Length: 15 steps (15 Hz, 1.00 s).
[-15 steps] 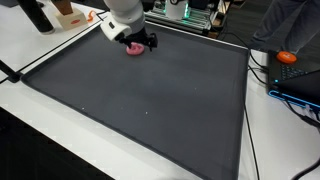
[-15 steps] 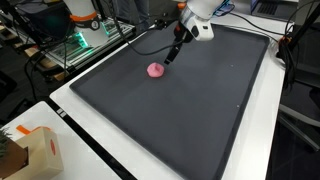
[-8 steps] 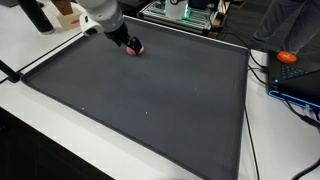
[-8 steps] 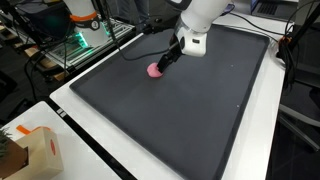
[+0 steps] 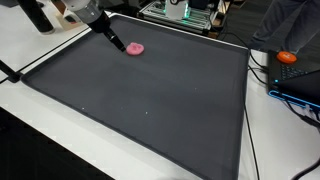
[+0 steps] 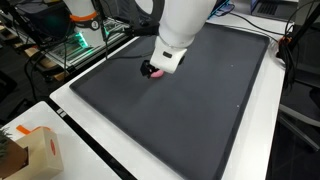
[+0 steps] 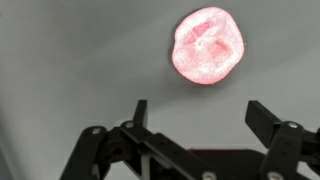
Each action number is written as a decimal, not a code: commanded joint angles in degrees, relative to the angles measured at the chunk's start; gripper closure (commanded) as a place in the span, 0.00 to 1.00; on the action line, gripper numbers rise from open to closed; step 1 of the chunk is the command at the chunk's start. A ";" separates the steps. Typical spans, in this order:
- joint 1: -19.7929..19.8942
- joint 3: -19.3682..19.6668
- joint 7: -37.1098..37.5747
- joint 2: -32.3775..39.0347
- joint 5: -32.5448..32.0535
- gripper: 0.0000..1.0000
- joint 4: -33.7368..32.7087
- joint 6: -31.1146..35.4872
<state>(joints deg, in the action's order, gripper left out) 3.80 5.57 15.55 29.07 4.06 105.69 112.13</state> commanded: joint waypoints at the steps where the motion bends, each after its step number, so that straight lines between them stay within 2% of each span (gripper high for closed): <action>1: 1.14 1.20 5.67 -4.09 5.15 0.00 4.30 0.38; 8: 2.21 3.32 15.40 -12.10 14.73 0.00 13.21 2.73; 15: 2.05 3.70 19.95 -17.90 17.66 0.00 20.08 6.20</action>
<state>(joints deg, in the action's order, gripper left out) 5.90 9.20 33.66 14.76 19.97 121.15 115.59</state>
